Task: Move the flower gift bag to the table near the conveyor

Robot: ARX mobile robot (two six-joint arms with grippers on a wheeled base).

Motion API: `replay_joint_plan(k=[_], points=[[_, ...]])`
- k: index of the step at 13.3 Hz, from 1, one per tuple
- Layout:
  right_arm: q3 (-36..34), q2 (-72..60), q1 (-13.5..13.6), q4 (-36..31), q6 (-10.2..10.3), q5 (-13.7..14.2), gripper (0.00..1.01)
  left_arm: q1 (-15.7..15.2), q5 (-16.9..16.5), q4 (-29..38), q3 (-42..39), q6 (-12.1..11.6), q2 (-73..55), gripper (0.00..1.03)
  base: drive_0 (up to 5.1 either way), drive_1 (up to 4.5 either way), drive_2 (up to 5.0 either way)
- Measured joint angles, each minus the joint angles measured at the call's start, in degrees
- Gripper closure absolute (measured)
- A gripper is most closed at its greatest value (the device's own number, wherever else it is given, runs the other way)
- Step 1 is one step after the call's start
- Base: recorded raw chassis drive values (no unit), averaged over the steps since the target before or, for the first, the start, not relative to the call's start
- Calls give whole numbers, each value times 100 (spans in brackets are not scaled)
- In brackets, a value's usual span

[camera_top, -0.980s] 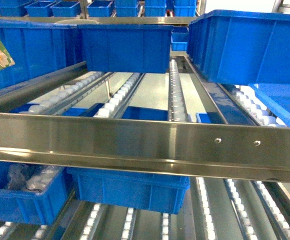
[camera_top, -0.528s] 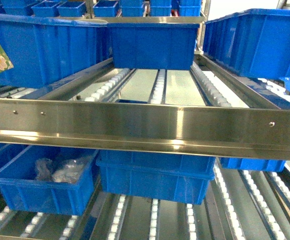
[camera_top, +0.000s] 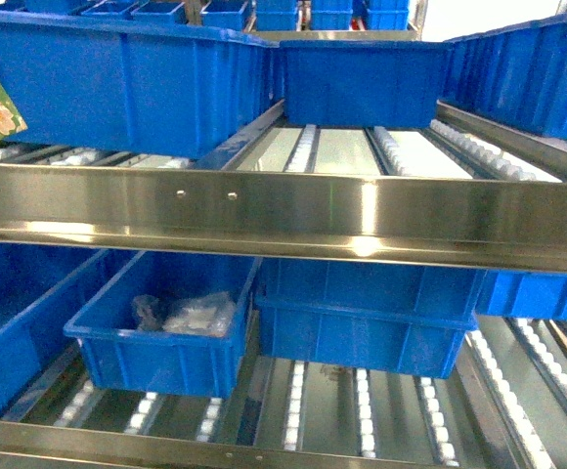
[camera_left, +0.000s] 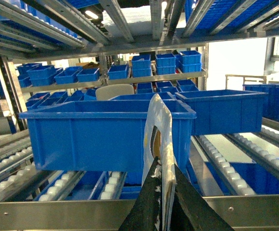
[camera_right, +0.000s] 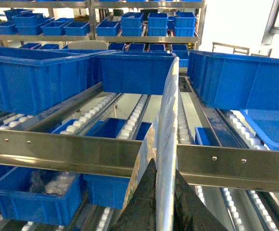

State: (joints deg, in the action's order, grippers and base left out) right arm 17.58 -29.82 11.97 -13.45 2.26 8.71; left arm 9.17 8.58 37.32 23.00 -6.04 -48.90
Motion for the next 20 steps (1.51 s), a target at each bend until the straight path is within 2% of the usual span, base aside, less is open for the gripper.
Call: replay_joint_plan(k=[17,20], points=[[0,7,0,0,-20,0,98,4,-2,13,0,0,4,101,-470,88,381],[0,0,0,-4,-20,0,98,4,-2,0,0,0,2,101,-468,370,121]])
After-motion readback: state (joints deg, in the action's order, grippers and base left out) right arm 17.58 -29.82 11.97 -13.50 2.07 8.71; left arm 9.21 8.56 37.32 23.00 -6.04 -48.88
